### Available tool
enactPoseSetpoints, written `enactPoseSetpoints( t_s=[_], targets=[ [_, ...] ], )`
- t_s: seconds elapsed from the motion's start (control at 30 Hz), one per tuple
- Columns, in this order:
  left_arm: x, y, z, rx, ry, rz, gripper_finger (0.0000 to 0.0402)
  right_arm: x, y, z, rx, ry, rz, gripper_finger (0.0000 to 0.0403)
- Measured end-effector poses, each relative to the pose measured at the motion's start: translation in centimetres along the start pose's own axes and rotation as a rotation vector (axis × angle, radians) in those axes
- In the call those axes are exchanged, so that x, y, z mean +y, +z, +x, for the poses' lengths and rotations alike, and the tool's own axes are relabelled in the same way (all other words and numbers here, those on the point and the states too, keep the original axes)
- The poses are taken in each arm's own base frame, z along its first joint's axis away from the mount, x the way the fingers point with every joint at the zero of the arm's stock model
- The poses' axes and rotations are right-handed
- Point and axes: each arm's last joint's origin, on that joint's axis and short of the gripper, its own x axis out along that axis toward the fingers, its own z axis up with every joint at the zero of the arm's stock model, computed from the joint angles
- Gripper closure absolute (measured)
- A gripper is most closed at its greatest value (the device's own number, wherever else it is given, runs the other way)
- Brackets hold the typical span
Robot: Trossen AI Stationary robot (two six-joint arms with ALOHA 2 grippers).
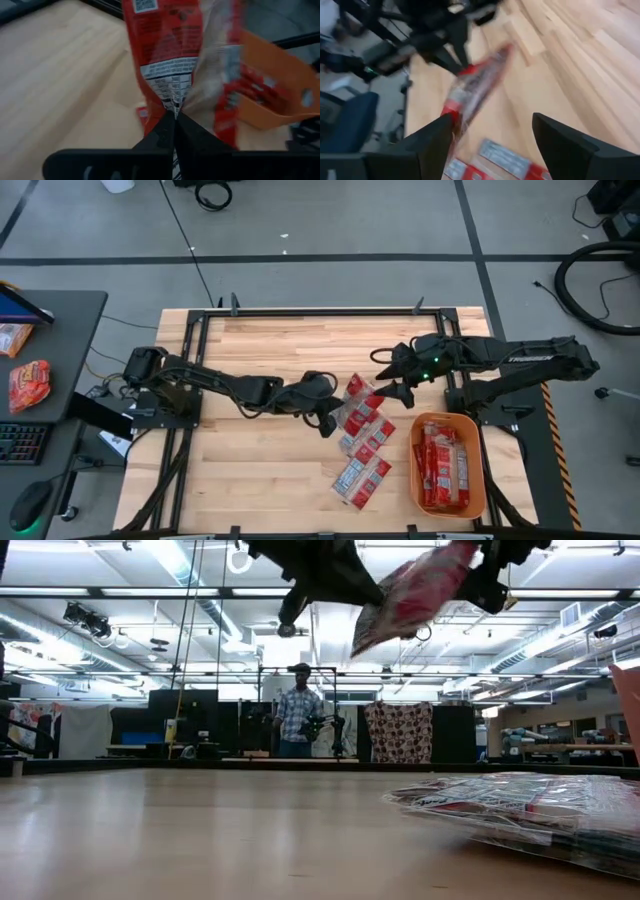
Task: Sort popcorn bags into baskets
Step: Put the left red popcorn bag into the orange bin
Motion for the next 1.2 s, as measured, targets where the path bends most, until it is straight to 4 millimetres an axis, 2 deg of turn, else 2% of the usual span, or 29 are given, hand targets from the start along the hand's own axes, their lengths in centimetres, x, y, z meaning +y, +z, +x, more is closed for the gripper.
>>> enactPoseSetpoints(
  t_s=[0.3,0.67,0.87,1.07,1.2],
  targets=[
    [0.9,2.1,0.0,-0.003,0.058,0.112,0.0391,0.4,1.0,0.3,-0.078,0.059,0.064,0.0149],
    [0.8,2.2,0.0,0.022,0.029,0.226,0.0391,-0.7,1.8,-1.0,-0.158,0.038,0.329,0.0171],
    [0.8,2.2,-0.1,0.031,0.012,0.24,0.0391,-1.1,2.2,-1.2,-0.191,0.047,0.376,0.0172],
    [0.9,2.2,0.0,0.032,0.016,0.242,0.0391,-0.9,2.5,-0.3,-0.163,0.1,0.391,0.0172],
    [1.1,2.3,0.0,0.029,0.025,0.253,0.0391,-0.8,2.2,1.0,-0.11,0.091,0.39,0.0172]
  ],
)
